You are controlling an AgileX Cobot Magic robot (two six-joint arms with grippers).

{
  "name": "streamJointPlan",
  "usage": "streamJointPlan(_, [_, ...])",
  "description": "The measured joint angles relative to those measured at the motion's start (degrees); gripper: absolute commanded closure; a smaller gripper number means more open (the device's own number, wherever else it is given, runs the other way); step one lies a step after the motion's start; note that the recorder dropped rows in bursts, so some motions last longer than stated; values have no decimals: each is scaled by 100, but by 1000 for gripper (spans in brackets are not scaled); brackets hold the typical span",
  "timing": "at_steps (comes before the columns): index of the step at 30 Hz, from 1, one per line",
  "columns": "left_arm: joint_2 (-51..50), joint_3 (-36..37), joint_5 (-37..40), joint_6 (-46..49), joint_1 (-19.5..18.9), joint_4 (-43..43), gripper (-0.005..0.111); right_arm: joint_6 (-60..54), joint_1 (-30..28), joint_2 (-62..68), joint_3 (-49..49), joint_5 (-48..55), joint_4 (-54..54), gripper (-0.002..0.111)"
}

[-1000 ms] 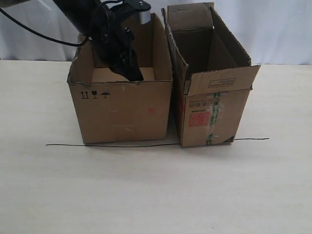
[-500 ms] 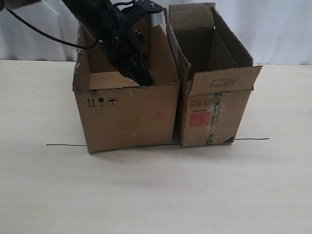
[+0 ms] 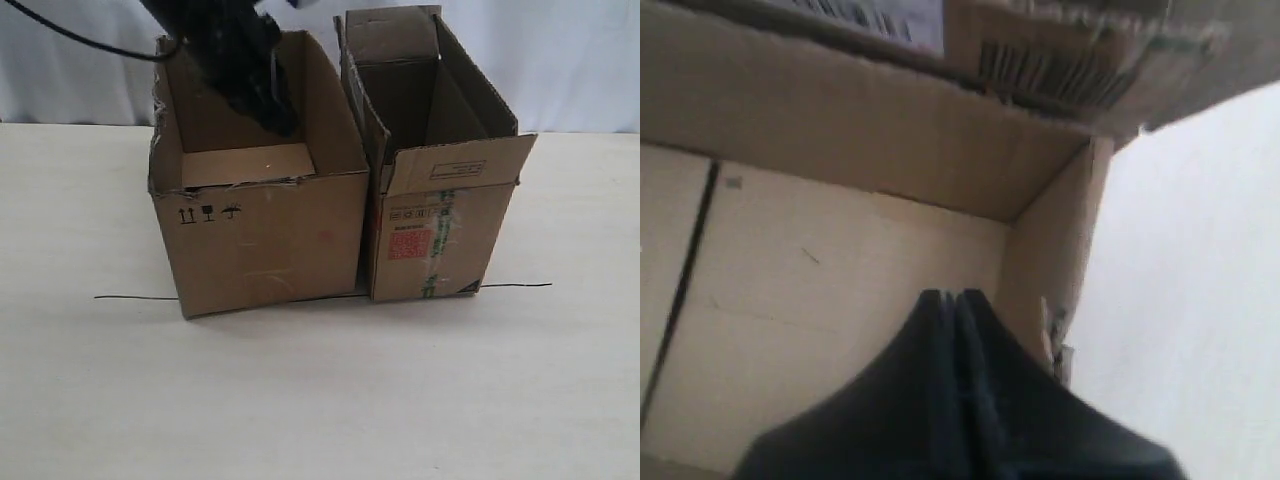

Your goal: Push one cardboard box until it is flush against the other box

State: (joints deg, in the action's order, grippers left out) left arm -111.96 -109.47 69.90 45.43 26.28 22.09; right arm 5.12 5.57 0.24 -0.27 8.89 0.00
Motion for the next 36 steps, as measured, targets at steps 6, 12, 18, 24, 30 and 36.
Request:
streamJointPlan(6, [787,-136,-716,-371,-1646,1430,107,0,0,0,0,0,0,103])
streamJointPlan(12, [617,921,-1663,-488,-3001,2661,107,0,0,0,0,0,0,103])
streamJointPlan(18, [260,1702,-2094,-488,-3027,2948,107,0,0,0,0,0,0,103])
streamJointPlan(24, [74,1866,-2533,-488,-3027,3147,107,0,0,0,0,0,0,103])
streamJointPlan(30, [-195,1878,-2921,-714,-3027,3220,107,0,0,0,0,0,0,103])
streamJointPlan(36, [-727,1878,-2863,-829,-3016,3640,107,0,0,0,0,0,0,103])
